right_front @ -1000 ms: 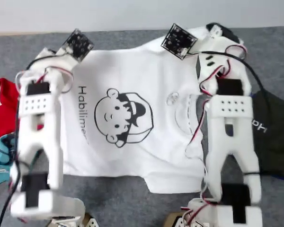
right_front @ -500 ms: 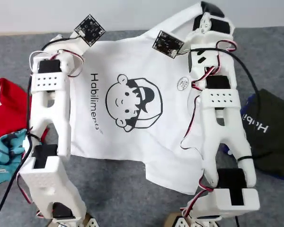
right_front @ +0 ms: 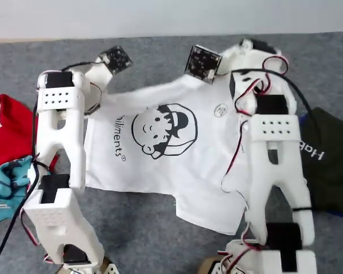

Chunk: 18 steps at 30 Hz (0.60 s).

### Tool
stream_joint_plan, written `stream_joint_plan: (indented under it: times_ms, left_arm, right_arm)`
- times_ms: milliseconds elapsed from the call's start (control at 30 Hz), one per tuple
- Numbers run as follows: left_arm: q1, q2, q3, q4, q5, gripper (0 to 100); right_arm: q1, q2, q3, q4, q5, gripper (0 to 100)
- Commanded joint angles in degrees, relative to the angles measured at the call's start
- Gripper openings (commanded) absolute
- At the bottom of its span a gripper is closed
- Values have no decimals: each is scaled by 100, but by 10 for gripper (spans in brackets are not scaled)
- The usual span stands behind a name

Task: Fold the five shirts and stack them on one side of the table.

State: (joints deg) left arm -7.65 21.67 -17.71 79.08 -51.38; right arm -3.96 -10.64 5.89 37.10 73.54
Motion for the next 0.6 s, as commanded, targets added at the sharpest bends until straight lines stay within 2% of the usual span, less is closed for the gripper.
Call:
stream_joint_plan:
  times_ms: [0, 333, 433, 567]
  left_arm:
    - [18, -88, -259, 651, -255, 6]
    - [-26, -35, -224, 1899, -1011, 6]
    - [0, -26, -207, 2075, -1213, 6]
    - [18, -26, 101, 2092, -1495, 6]
  right_arm:
    - [57, -752, -53, 1323, 18, 11]
    - [31, -1780, -70, 4620, -554, 11]
    - [31, -1903, -62, 5455, -659, 11]
    - [-171, -1921, -53, 6422, -1222, 11]
